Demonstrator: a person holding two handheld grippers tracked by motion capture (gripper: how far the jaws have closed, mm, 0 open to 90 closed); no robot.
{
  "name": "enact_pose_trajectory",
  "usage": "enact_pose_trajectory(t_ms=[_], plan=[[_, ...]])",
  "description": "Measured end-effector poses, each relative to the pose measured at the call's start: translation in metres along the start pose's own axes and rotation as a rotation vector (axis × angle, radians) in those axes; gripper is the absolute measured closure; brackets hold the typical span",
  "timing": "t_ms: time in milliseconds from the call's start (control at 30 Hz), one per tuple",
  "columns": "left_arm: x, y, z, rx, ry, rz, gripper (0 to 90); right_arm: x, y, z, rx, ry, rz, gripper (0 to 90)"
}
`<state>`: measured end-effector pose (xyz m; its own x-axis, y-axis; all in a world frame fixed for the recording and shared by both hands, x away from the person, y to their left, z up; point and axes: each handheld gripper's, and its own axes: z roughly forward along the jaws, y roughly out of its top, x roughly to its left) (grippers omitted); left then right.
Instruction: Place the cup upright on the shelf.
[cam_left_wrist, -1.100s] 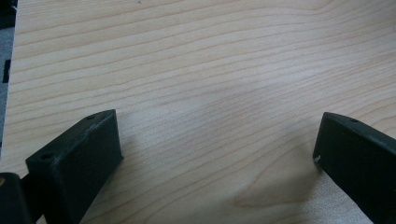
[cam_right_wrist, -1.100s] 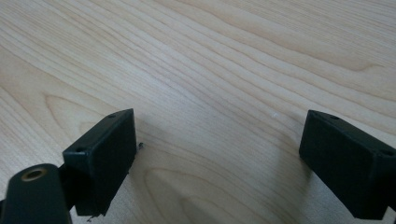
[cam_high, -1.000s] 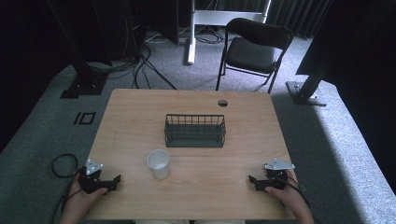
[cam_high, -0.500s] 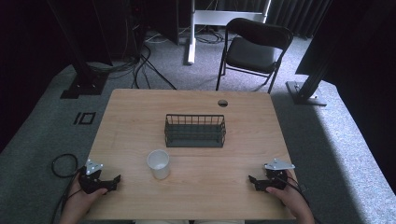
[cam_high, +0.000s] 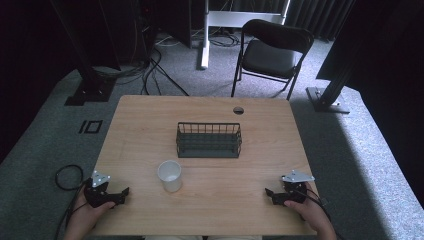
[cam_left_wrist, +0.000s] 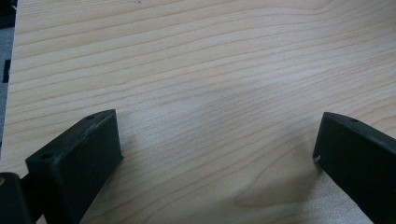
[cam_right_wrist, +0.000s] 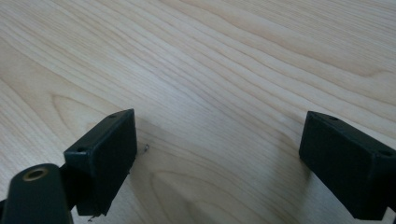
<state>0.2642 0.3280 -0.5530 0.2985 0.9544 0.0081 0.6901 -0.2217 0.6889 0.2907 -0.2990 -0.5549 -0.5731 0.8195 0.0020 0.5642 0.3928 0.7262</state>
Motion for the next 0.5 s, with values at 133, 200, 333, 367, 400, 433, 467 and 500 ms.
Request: enact_pose_trajectory(t_ms=[133, 200, 333, 367, 400, 433, 467, 500], plan=[[0.0, 0.0, 0.0, 0.0, 0.0, 0.0, 1.2, 0.003, 0.004, 0.001, 0.001, 0.004, -0.01, 11.0], [0.0, 0.0, 0.0, 0.0, 0.0, 0.0, 1.2, 0.004, 0.006, 0.001, -0.005, 0.007, -0.015, 11.0], [0.0, 0.0, 0.0, 0.0, 0.0, 0.0, 1.2, 0.007, 0.012, -0.001, -0.017, 0.018, -0.022, 11.0], [0.0, 0.0, 0.0, 0.0, 0.0, 0.0, 1.2, 0.008, 0.014, -0.001, -0.017, 0.021, -0.022, 11.0], [0.0, 0.0, 0.0, 0.0, 0.0, 0.0, 1.2, 0.009, 0.015, -0.001, -0.02, 0.024, -0.025, 11.0], [0.0, 0.0, 0.0, 0.001, 0.0, 0.001, 1.2, 0.01, 0.016, -0.001, -0.025, 0.027, -0.031, 11.0], [0.0, 0.0, 0.0, 0.0, 0.0, 0.0, 1.2, 0.011, 0.018, 0.0, -0.029, 0.034, -0.03, 11.0], [0.0, 0.0, 0.0, 0.0, 0.0, 0.001, 1.2, 0.012, 0.019, 0.0, -0.033, 0.039, -0.033, 11.0]])
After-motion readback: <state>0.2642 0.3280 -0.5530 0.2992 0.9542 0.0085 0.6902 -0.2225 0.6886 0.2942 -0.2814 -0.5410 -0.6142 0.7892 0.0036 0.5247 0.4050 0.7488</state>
